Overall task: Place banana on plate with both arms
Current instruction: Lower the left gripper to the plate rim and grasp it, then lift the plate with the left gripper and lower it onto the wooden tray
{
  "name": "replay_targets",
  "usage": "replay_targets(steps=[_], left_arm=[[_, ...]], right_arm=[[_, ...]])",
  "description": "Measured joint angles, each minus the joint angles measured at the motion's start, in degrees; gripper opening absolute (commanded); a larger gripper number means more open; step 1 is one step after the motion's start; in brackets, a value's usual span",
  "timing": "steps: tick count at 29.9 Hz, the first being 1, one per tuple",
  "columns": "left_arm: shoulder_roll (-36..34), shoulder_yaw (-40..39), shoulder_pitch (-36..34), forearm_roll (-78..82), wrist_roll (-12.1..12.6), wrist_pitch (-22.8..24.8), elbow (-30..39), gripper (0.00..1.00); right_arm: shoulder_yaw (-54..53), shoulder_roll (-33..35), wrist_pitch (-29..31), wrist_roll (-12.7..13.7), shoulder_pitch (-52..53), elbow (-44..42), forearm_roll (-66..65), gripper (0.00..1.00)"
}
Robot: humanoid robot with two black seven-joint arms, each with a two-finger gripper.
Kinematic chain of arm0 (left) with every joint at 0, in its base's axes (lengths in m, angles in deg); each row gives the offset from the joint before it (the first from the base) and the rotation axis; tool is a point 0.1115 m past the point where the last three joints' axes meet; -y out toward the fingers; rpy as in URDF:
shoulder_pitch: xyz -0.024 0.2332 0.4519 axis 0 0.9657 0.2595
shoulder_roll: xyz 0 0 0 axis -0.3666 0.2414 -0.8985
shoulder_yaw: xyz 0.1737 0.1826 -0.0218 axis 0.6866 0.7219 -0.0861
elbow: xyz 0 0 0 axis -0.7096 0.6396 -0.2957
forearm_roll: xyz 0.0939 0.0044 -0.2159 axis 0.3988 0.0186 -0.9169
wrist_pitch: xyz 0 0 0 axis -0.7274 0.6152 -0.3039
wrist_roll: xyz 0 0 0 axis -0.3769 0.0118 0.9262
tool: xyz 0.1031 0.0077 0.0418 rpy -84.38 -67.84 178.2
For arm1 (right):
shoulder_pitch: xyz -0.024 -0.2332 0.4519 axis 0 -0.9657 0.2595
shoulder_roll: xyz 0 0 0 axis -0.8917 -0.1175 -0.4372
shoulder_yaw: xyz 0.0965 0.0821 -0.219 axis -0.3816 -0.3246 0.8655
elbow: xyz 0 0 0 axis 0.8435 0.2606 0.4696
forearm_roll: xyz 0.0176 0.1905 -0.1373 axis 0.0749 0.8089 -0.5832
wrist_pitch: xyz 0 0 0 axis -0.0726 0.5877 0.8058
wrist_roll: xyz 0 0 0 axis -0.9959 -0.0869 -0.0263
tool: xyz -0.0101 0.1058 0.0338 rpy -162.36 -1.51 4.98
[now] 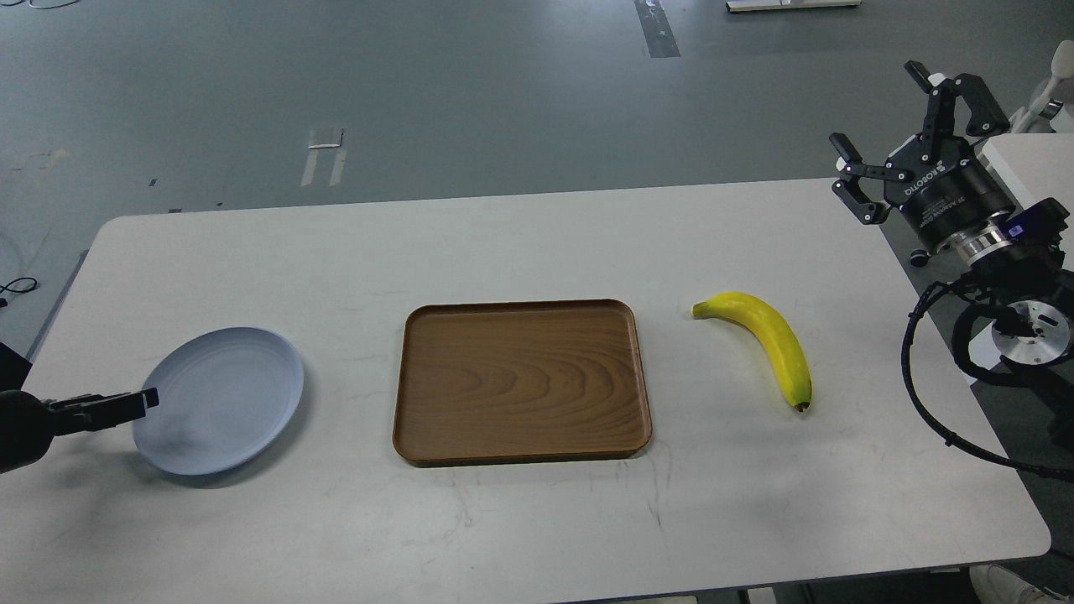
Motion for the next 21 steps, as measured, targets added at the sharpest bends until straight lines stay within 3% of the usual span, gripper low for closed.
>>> replay_targets(steps=[3,13,15,17,21], left_arm=[[0.6,0.0,0.1,-0.1,0.0,-0.1,-0.4,0.77],[1.6,0.0,0.3,-0.1,0.0,-0.2,-0.5,0.61],[1.7,0.0,0.3,-0.1,0.0,-0.2,-0.5,0.52],[1.7,0.0,0.3,-0.1,0.0,-0.2,-0.5,0.30],[1.7,0.0,0.3,-0.1,0.1,-0.1,-0.5,0.08]], right_arm=[[0.0,0.1,0.0,0.0,0.0,0.0,0.0,1.00],[0.0,0.1,0.0,0.0,-0.1,0.0,0.0,1.00],[0.0,0.2,0.0,0.0,-0.2,0.0,0.0,1.00],[0.0,0.2,0.0,0.0,-0.2,0.0,0.0,1.00],[0.0,0.2,0.0,0.0,-0.2,0.0,0.0,1.00]])
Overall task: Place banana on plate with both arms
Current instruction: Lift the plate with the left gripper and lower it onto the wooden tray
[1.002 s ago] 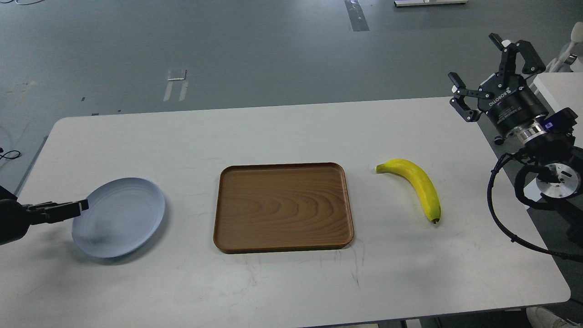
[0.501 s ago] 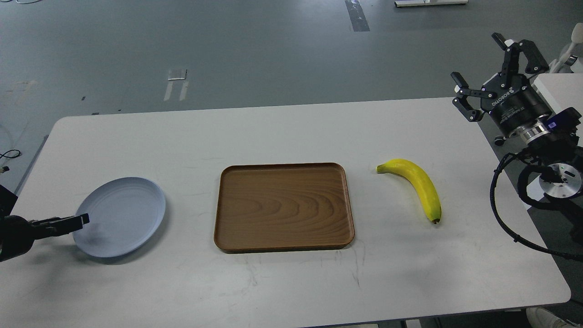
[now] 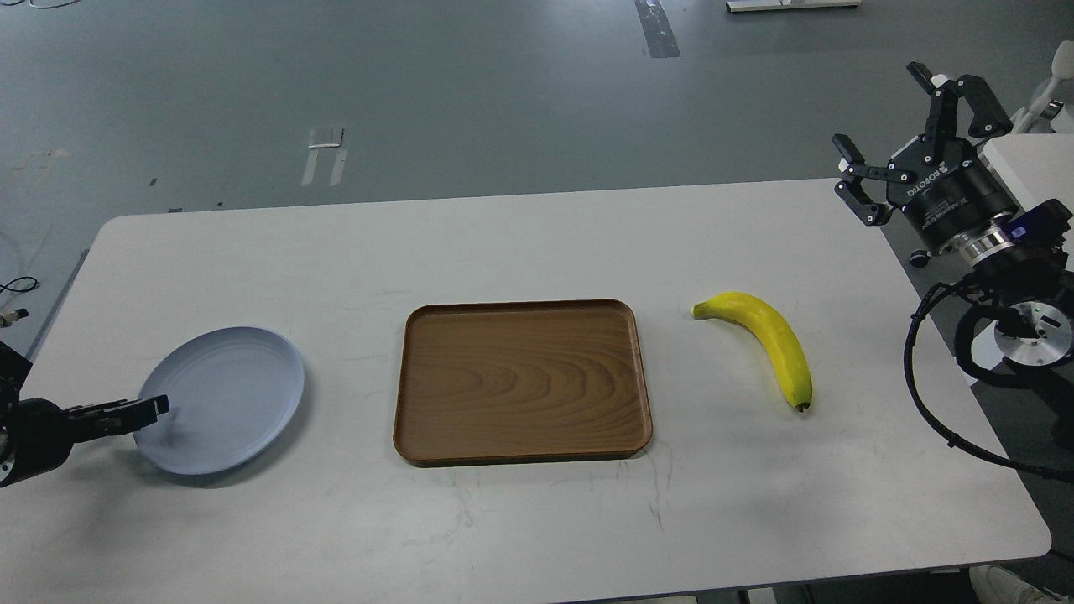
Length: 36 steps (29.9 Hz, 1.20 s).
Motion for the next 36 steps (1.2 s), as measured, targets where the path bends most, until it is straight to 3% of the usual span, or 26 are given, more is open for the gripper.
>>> replay_targets(steps=[1,17,27,32,36], left_arm=[[0.0,0.0,0.0,0.0,0.0,0.0,0.0,0.00],[-1.3,-0.7,-0.9,-1.6,0.3,0.1,0.6,0.00],[-3.6,-0.3,-13.1,-10.7,0.3,8.3,9.8,0.00],[-1.8,0.4,-21.1,-10.1,3.5,10.8,15.6,0.00],[6.2,3.0,-27.1,-6.3,6.3,12.3,17.2,0.00]], right_arm=[[0.0,0.0,0.0,0.0,0.0,0.0,0.0,1.00],[0.0,0.3,0.0,0.0,0.0,0.0,0.0,1.00],[-0.1,0.5,0.0,0.0,0.1,-0.3,0.0,1.00],[-0.2,0.4,0.0,0.0,0.3,-1.4,0.0,1.00],[-0.2,0.8,0.0,0.0,0.3,-3.5,0.0,1.00]])
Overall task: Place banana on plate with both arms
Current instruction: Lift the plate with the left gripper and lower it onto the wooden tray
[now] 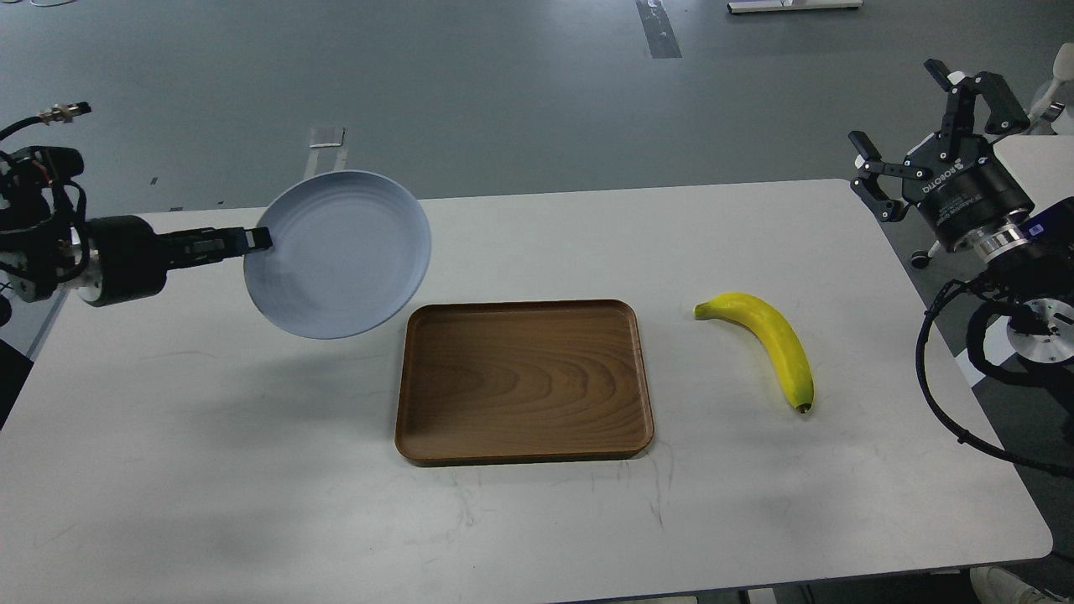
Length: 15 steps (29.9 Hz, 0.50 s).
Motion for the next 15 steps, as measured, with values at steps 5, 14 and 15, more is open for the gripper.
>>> replay_targets(steps=[5,14,15], left_arm=[[8.6,5.1,-5.5,6.7,0.6,0.1,-0.7,0.00],[22.3,13.2,-8.0,11.7,0.7,0.2,-9.7,0.00],[23.3,13.7,-7.8,11.8,0.7,0.2,-10.8,0.00]], right_arm=[[0.1,0.6,0.0,0.0,-0.3,-2.4,0.1,1.00],[0.1,1.0,0.0,0.0,-1.6,-4.1,0.3,1.00],[0.1,1.1,0.0,0.0,-1.7,-4.1,0.3,1.00]])
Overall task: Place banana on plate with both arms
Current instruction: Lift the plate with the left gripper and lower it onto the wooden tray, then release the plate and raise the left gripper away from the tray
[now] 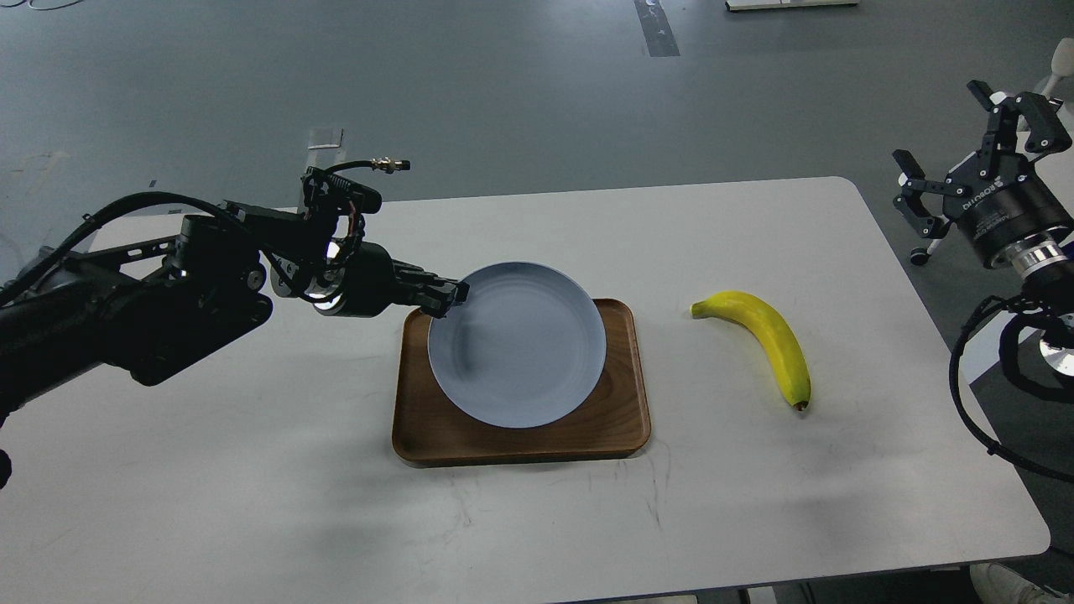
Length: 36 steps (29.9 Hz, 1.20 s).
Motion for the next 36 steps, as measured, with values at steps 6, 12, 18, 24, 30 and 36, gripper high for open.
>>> replay_targets(steps=[6,12,18,24,30,36], left_arm=[[4.6,2.7,0.0,0.1,0.0,0.0,-5.3,0.00],[8.0,4.0,0.2,0.1,0.0,-0.3,-9.6,0.00],[10.0,4.5,0.3,-0.3,0.1,-0.4,-12.7,0.00],[11.1,4.5,0.3,-0.9,0.1,-0.4,-14.7,0.46],[11.3,4.4,0.2,-1.7,-0.1,-0.4,-15.0,0.89],[9.7,3.8,-0.3,-6.9,-0.6,0.0,-14.1,0.98]], right_arm=[[0.0,0.2,0.0,0.0,-0.2,0.0,0.0,1.00],[0.0,0.2,0.0,0.0,-0.2,0.1,0.0,1.00],[0.0,0.4,0.0,0.0,-0.6,0.1,0.0,1.00],[0.0,0.4,0.0,0.0,-0.6,0.2,0.0,1.00],[0.0,0.5,0.0,0.0,-0.6,0.3,0.0,1.00],[0.0,0.6,0.0,0.0,-0.6,0.5,0.0,1.00]])
